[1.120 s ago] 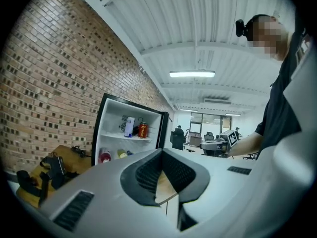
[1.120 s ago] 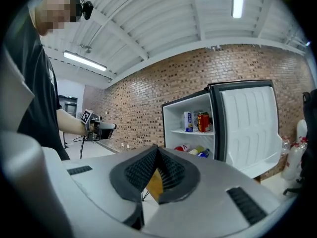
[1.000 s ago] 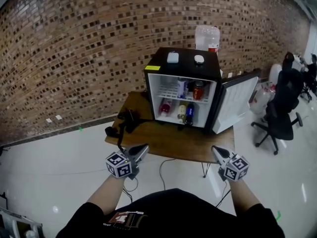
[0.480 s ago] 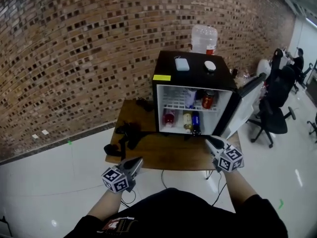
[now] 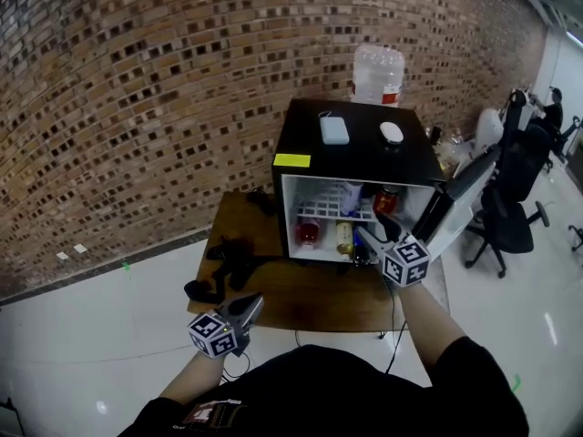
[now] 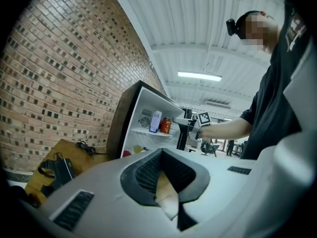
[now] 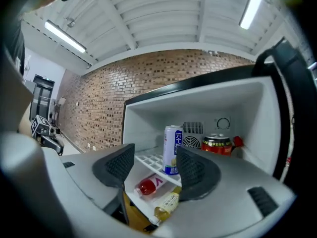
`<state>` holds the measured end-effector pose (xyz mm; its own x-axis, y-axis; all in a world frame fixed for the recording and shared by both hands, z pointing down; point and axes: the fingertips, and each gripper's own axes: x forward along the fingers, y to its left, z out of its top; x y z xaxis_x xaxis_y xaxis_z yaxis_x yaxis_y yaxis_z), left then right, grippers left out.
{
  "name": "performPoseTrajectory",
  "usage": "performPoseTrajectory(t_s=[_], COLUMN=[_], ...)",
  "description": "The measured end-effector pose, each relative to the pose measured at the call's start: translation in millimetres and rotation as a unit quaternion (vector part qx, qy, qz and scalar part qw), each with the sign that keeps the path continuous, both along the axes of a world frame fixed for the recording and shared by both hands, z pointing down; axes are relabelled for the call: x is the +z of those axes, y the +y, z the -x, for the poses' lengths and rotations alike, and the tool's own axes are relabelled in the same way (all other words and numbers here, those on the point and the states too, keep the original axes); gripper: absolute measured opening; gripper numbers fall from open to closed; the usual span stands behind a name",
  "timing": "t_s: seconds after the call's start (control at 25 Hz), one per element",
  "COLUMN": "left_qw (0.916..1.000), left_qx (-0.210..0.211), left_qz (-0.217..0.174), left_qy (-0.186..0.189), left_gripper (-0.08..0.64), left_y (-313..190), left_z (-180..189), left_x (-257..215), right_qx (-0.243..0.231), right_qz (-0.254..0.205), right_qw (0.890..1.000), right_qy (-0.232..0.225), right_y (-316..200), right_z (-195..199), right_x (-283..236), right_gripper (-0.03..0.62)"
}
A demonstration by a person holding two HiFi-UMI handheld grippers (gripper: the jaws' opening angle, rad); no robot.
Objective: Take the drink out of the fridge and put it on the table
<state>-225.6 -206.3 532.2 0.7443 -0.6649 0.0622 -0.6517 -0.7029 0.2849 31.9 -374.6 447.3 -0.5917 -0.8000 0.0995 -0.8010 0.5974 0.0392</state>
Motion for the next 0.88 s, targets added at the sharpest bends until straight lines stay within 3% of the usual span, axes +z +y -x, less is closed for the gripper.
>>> performPoseTrajectory(t_s=[0.16, 0.44, 0.76, 0.88], left_qw=[0.9999, 0.9997, 0.9978, 0.9971], left_qx=[0.004, 0.017, 0.053, 0.062], left_qz=[-0.002, 0.009, 0.025, 0.031], left_qy=[-0.011, -0.015, -0.030, -0.030], left_gripper=[-0.002, -0.002, -0.002, -0.002], left_y=[-17.3, -50.5, -82.0, -97.0], left_z=[-44.9, -101.6, -80.0, -69.1], left_x=[-1.5, -3.7, 14.8, 23.0], right_qx=[-0.020, -0.039, -0.001, 0.006], right_qz=[0.003, 0.020, 0.004, 0.001], right_qw=[1.000, 0.999, 1.000, 0.999], right_qy=[0.012, 0.010, 0.018, 0.031], right_y=[-42.2, -90.5, -134.7, -151.2], right_z=[8.0, 14.6, 34.2, 37.8], right_x=[8.5, 27.7, 34.1, 35.9], right_gripper=[0.347, 0.347, 0.340, 0.263])
